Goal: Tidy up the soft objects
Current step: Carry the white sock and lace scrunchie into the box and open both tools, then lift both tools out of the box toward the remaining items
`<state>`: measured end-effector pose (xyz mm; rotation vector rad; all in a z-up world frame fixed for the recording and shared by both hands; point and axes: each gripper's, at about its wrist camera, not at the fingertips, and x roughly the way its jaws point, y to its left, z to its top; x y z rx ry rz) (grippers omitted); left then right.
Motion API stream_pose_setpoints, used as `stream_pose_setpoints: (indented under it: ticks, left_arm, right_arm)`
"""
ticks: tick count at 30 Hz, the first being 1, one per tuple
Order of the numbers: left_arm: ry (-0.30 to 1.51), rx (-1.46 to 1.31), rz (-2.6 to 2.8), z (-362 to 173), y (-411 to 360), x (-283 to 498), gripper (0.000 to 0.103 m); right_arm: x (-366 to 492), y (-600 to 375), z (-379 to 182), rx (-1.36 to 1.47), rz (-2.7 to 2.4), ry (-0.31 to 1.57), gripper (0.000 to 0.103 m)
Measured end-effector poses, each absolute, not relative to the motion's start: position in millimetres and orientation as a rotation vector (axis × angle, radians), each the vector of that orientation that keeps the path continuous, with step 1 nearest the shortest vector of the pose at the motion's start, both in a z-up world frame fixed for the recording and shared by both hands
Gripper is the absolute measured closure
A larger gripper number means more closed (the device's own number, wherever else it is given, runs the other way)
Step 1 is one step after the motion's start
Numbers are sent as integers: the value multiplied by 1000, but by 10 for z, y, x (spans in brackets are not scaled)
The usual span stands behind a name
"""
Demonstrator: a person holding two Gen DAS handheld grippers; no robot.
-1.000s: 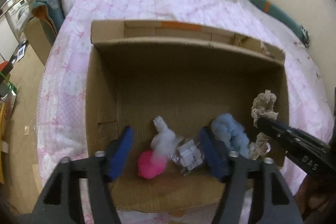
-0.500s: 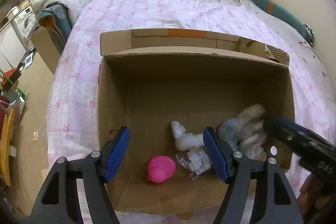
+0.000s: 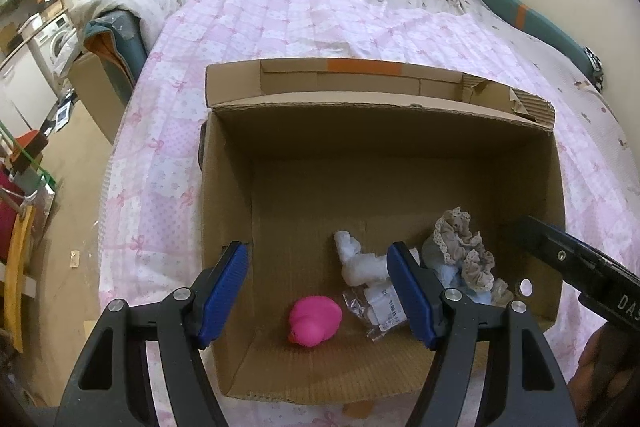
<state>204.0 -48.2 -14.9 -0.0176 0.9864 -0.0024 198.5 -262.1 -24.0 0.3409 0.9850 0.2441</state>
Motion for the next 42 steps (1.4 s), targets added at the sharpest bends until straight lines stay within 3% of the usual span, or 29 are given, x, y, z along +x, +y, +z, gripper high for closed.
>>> stream_pose_setpoints:
  ticks: [18, 26, 42]
  left_arm:
    - [967, -18, 66, 39, -240, 1629, 34]
    - [993, -31, 114, -29, -84, 1303, 34]
    - [1054, -169, 221, -134, 259, 928, 34]
  right_arm:
    - [1766, -2583, -201, 344, 237, 1004, 21]
    - [1565, -2525, -179, 252, 220, 1027, 21]
    - [1133, -2528, -388, 339, 244, 1128, 21]
